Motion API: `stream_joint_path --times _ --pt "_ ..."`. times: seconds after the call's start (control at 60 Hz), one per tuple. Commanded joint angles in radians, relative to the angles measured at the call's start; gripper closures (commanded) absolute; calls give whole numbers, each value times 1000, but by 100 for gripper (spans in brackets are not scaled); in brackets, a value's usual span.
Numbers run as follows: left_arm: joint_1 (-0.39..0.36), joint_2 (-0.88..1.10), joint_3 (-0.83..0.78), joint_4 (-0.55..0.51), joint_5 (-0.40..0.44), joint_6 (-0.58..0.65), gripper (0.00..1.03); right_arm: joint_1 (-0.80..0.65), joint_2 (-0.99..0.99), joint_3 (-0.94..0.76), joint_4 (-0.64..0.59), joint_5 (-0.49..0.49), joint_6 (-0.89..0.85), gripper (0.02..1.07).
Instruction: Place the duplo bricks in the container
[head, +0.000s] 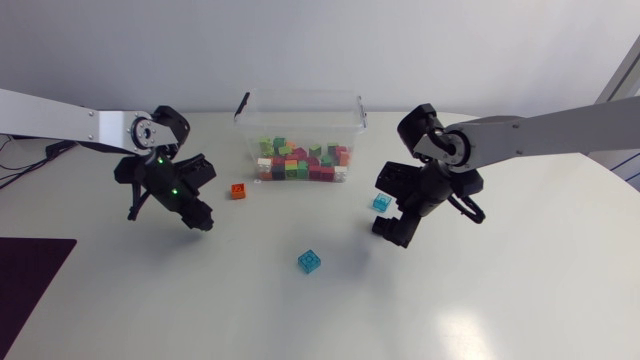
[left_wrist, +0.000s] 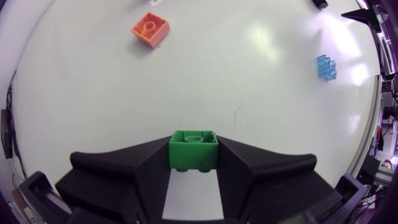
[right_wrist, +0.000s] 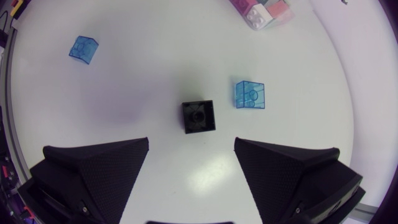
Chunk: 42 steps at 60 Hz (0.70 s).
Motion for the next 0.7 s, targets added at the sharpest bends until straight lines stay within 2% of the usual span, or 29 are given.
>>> stream_joint_path --times 0.0,0.217,0.3,0.6,0.683 --pt "5 -85 -23 -17 15 17 73 -9 63 49 -24 -9 -51 7" --pt "5 -191 6 -53 58 15 73 -14 147 101 -42 -38 -86 8" --pt "7 -220 32 -56 78 14 73 -14 175 118 -45 -41 -97 12" --pt "-2 -244 124 -85 117 8 73 -28 258 185 -70 -58 -129 17" --pt "-10 -244 147 -85 127 1 73 -28 270 198 -76 -64 -135 31"
